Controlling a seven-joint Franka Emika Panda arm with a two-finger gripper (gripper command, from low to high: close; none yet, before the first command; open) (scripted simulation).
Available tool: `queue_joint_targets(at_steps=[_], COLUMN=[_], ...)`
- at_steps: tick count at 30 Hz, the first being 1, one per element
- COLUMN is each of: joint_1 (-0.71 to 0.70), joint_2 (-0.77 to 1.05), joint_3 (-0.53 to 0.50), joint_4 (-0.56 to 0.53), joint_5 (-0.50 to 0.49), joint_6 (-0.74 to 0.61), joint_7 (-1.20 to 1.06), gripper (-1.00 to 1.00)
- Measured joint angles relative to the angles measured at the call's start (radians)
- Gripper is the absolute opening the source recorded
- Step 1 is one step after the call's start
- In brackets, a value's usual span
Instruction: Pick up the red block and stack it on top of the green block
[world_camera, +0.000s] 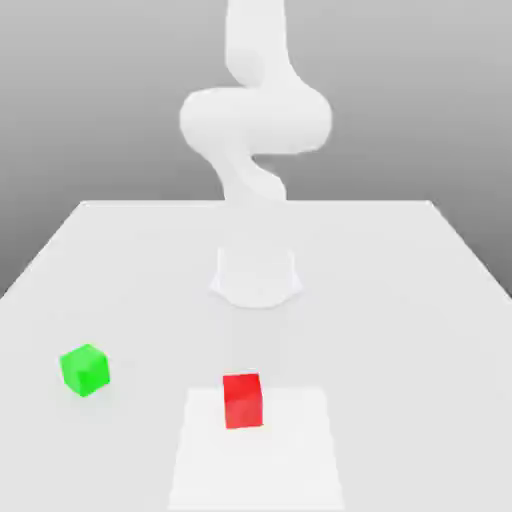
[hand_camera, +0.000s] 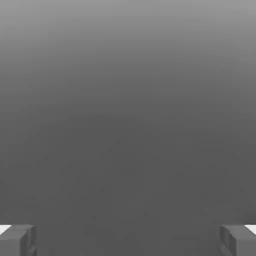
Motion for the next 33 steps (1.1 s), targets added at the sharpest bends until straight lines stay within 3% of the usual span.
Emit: queue_joint_targets(at_steps=[17,27,33], joint_1=[-0.248,-0.327,-0.313], joint_2=[0.416,0.659,0.836], joint_3=[0.23,0.293,0.229], joint_4=[-0.323,-0.508,-0.498], joint_5=[0.031,0.05,-0.132], joint_6=[0.288,0.457,0.599], joint_7=[0.763,1.2,1.37], gripper=[0.0,0.0,0.0])
